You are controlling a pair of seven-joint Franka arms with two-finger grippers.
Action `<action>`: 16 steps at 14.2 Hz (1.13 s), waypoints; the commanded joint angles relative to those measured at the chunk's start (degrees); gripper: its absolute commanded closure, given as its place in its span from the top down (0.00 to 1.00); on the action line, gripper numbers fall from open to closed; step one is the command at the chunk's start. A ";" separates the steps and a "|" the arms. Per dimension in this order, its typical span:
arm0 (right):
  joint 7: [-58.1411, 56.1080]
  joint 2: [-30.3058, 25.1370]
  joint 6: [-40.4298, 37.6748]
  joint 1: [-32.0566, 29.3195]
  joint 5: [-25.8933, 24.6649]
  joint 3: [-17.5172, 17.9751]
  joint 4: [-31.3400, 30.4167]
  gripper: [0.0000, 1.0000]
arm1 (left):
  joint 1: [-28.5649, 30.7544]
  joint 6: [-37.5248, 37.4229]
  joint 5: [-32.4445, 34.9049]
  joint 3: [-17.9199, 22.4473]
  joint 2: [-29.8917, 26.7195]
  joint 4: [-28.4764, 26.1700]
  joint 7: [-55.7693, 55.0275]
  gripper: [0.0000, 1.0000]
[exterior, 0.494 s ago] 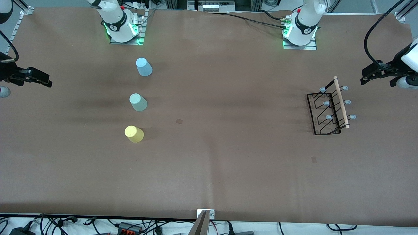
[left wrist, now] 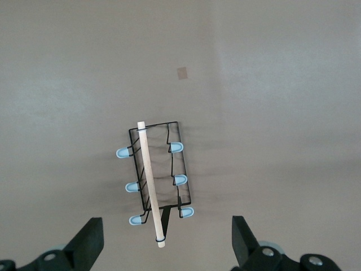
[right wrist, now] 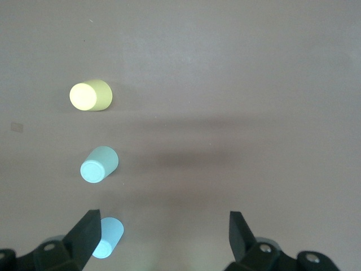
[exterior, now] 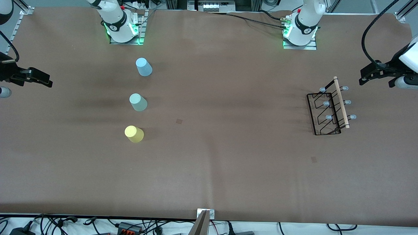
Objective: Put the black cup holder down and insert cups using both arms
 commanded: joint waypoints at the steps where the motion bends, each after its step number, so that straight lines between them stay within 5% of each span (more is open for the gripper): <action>1: -2.45 3.08 -3.83 -0.01 0.37 0.09 0.52 1.00 | 0.01 -0.27 1.32 -0.35 -0.83 0.06 0.28 1.00; 7: -3.78 2.49 -7.90 0.08 0.46 0.09 -3.07 1.00 | -0.25 -8.51 1.23 -0.18 -0.40 1.99 0.54 1.00; 10: -3.69 -4.96 2.62 0.17 0.55 0.09 -14.55 1.00 | 0.10 -12.84 1.23 0.52 1.09 2.96 0.81 1.00; 13: -2.98 -12.35 13.34 0.17 0.55 0.09 -28.79 1.00 | 0.01 -12.66 1.05 0.62 8.97 9.25 0.89 1.00; 16: -0.36 -12.37 18.46 0.52 0.46 0.17 -33.92 1.00 | 2.19 -12.49 1.23 0.70 12.70 11.85 2.55 1.00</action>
